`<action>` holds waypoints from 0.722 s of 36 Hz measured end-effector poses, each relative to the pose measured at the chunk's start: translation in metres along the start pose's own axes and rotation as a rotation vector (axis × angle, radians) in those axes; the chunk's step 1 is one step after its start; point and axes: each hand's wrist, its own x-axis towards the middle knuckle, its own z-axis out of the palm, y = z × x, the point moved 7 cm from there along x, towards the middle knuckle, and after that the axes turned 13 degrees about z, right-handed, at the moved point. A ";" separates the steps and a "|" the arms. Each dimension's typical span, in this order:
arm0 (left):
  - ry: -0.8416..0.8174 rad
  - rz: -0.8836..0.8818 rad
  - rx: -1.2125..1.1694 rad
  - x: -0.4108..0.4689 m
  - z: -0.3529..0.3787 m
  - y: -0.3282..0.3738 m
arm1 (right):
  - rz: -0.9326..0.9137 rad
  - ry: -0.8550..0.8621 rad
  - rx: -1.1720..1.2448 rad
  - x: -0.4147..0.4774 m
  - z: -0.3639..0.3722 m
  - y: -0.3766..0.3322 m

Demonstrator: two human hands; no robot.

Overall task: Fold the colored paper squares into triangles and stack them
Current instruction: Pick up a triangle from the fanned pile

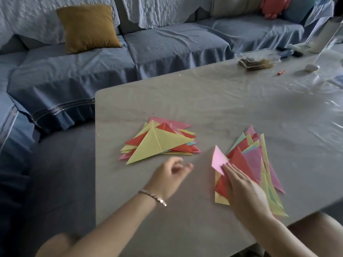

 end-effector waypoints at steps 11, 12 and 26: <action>0.128 -0.152 -0.220 -0.022 0.009 -0.014 | -0.283 -0.129 0.182 -0.038 0.011 -0.073; 0.114 -0.126 -0.135 -0.020 0.001 -0.015 | -0.299 -0.145 0.149 -0.040 0.012 -0.071; -0.283 0.124 0.666 0.047 -0.032 -0.004 | -0.516 -0.217 0.014 -0.043 0.051 -0.048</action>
